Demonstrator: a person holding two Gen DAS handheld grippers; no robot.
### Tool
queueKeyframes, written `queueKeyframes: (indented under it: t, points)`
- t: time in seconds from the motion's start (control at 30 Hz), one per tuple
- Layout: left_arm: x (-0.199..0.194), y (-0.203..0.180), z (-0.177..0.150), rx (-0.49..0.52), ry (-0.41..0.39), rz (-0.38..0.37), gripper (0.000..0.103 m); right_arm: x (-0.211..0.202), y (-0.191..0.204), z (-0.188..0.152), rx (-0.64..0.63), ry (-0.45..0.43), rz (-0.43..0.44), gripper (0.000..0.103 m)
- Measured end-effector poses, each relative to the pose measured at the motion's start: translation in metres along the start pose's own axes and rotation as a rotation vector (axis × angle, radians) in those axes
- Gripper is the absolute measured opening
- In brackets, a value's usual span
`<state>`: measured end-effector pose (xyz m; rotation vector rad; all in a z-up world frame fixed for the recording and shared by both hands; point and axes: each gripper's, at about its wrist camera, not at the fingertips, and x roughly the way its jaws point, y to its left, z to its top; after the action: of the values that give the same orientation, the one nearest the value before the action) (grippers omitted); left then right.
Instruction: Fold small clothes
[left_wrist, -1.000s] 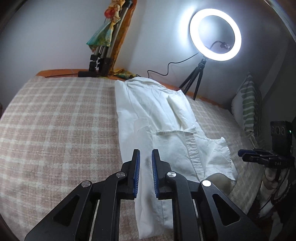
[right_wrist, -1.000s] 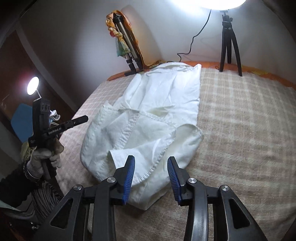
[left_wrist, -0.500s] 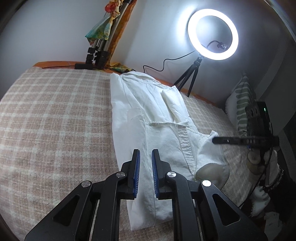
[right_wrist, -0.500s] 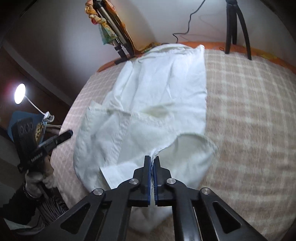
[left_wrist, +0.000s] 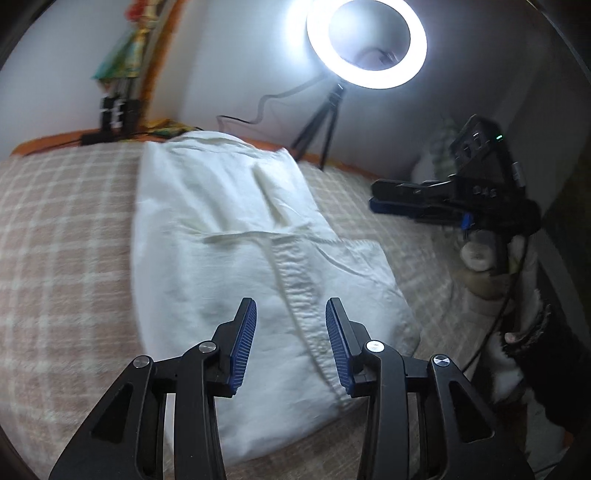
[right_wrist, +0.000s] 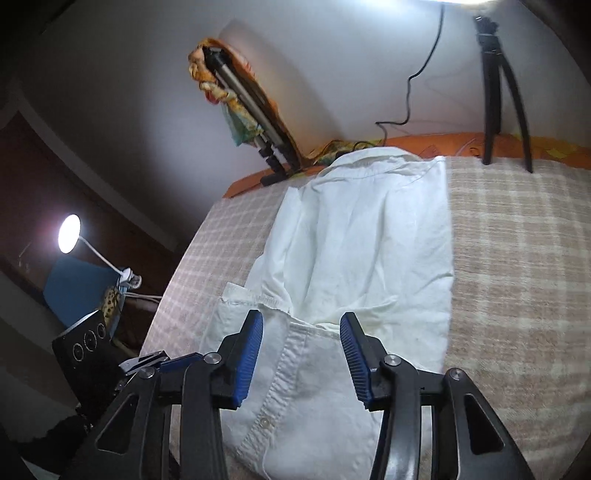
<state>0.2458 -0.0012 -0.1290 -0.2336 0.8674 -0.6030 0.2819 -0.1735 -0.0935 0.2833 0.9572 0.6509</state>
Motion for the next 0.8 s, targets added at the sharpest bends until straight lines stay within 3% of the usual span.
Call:
queueKeyframes:
  t: [0.13, 0.23, 0.3, 0.5, 0.6, 0.63, 0.7, 0.73, 0.77, 0.8]
  points:
    - [0.017, -0.009, 0.006, 0.007, 0.025, 0.017, 0.037, -0.024, -0.029, -0.033, 0.063, -0.006, -0.092, 0.048]
    - [0.014, -0.005, 0.005, -0.018, 0.009, 0.038, 0.037, -0.015, -0.051, -0.050, 0.109, 0.046, -0.153, 0.048]
    - [0.004, 0.004, 0.005, -0.023, -0.009, 0.066, 0.037, -0.004, -0.062, -0.055, 0.136, 0.072, -0.141, 0.047]
    - [-0.026, 0.053, 0.002, -0.103, -0.039, 0.181, 0.037, 0.021, -0.057, -0.050, 0.078, 0.067, -0.110, 0.012]
    - [-0.029, 0.077, 0.000, -0.170, -0.037, 0.213, 0.037, 0.019, -0.040, -0.043, 0.000, 0.048, -0.119, 0.009]
    - [-0.026, 0.081, 0.001, -0.185, -0.035, 0.202, 0.037, 0.019, -0.037, -0.042, -0.009, 0.053, -0.121, 0.010]
    - [-0.018, 0.083, 0.003, -0.190, -0.019, 0.183, 0.037, 0.022, -0.035, -0.041, -0.011, 0.085, -0.149, 0.025]
    - [-0.011, 0.082, 0.004, -0.185, -0.007, 0.172, 0.037, 0.024, -0.035, -0.040, -0.004, 0.096, -0.149, 0.047]
    - [-0.005, 0.080, 0.005, -0.179, 0.005, 0.158, 0.037, 0.024, -0.036, -0.040, 0.002, 0.099, -0.147, 0.054]
    - [0.003, 0.078, 0.005, -0.170, 0.022, 0.140, 0.037, 0.026, -0.035, -0.039, 0.002, 0.101, -0.146, 0.054]
